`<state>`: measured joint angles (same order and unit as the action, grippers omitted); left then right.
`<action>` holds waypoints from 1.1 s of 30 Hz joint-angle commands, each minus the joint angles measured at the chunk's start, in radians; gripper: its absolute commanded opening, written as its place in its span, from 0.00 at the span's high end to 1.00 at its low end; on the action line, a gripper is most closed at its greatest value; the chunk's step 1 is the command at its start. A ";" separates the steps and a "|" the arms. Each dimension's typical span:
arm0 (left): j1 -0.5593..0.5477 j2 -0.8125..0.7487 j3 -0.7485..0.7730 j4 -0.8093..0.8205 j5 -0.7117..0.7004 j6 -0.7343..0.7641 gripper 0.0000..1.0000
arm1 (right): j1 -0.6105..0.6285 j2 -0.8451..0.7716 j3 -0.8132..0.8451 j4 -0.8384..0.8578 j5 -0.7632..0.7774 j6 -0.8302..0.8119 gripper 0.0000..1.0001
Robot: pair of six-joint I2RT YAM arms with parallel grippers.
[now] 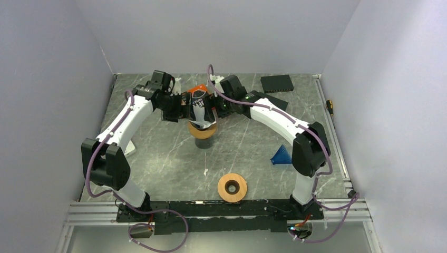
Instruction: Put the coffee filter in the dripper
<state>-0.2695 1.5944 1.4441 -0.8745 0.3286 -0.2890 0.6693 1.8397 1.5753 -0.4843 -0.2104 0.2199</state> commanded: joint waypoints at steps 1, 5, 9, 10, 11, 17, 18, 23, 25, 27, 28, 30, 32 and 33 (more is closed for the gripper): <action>0.012 -0.038 0.022 0.007 -0.047 0.017 0.06 | -0.004 -0.101 0.005 0.001 0.003 -0.017 0.17; 0.012 -0.039 0.051 -0.008 -0.027 0.008 0.05 | -0.004 -0.142 0.000 0.013 0.006 -0.009 0.17; 0.012 -0.045 0.058 -0.014 -0.023 0.007 0.05 | -0.004 -0.157 0.008 0.004 0.000 -0.007 0.17; 0.012 -0.047 0.056 -0.012 -0.021 0.007 0.05 | -0.004 -0.158 0.008 0.004 -0.001 -0.006 0.17; 0.012 -0.050 0.055 -0.008 -0.018 0.006 0.05 | -0.004 -0.159 0.007 0.004 0.000 -0.003 0.17; 0.012 -0.073 0.065 0.008 0.039 -0.002 0.03 | -0.017 -0.172 -0.009 0.029 -0.035 0.027 0.17; 0.012 -0.078 0.066 0.011 0.048 -0.006 0.02 | -0.021 -0.172 -0.011 0.033 -0.044 0.032 0.17; 0.012 -0.097 0.086 0.008 0.070 -0.015 0.00 | -0.048 -0.180 -0.024 0.058 -0.105 0.062 0.18; 0.012 -0.104 0.093 0.010 0.080 -0.016 0.00 | -0.063 -0.187 -0.040 0.079 -0.140 0.079 0.18; 0.012 -0.110 0.098 0.013 0.090 -0.020 0.01 | -0.080 -0.195 -0.055 0.101 -0.180 0.099 0.18; 0.012 -0.114 0.100 0.015 0.095 -0.024 0.00 | -0.088 -0.200 -0.063 0.113 -0.200 0.108 0.18; 0.013 -0.118 0.103 0.017 0.111 -0.028 0.01 | -0.104 -0.209 -0.080 0.137 -0.239 0.126 0.18; 0.015 -0.122 0.102 0.026 0.129 -0.032 0.00 | -0.119 -0.219 -0.096 0.161 -0.276 0.141 0.18; 0.018 -0.125 0.099 0.036 0.145 -0.035 0.00 | -0.127 -0.226 -0.105 0.173 -0.294 0.150 0.18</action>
<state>-0.2607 1.5085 1.5093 -0.8780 0.4049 -0.3061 0.5678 1.6855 1.4918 -0.4122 -0.3973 0.3202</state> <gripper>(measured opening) 0.994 0.818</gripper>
